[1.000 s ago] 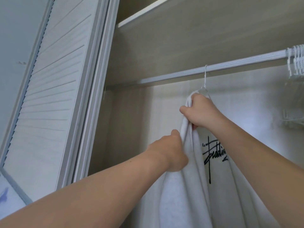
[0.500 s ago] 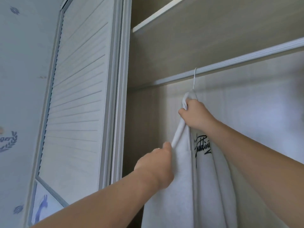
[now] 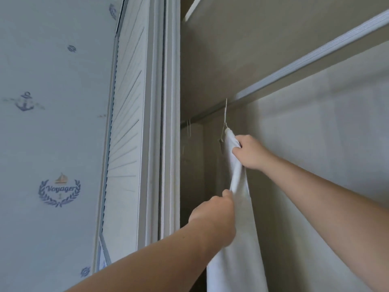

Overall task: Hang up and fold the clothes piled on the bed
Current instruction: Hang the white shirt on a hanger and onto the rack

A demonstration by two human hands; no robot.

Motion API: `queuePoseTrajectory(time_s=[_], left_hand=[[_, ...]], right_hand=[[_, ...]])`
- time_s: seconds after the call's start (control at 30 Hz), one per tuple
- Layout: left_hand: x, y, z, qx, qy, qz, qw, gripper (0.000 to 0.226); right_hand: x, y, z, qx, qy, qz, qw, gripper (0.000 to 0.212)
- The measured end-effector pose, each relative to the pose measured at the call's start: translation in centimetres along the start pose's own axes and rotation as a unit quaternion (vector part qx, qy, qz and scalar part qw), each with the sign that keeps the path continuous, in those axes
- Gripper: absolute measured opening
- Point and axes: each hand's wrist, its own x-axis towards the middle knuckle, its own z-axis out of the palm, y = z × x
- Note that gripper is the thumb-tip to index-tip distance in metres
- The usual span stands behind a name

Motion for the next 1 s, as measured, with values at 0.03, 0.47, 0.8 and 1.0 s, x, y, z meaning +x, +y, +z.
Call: queuePoseTrajectory(time_s=[0.03,0.47,0.8,1.0], left_hand=[[0.8,-0.3,0.4,0.011,0.000,-0.013,1.000,0.067],[9.0,-3.5,0.9,0.201,-0.017,-0.154,0.967,0.036],[8.9,-4.1,1.3,0.286,-0.037,-0.163,0.944,0.032],[6.5,-3.6,0.1,0.439,-0.034,-0.114,0.890,0.062]], right_hand=[[0.9,0.4,1.3,0.013,-0.005,-0.002,1.000,0.024],[11.2,-0.3,14.5,0.143,-0.074,0.003,0.987,0.023],[10.6,2.1,16.5,0.206,-0.084,-0.038,0.974,0.039],[4.6,3.4,15.8,0.224,-0.075,-0.094,0.967,0.066]])
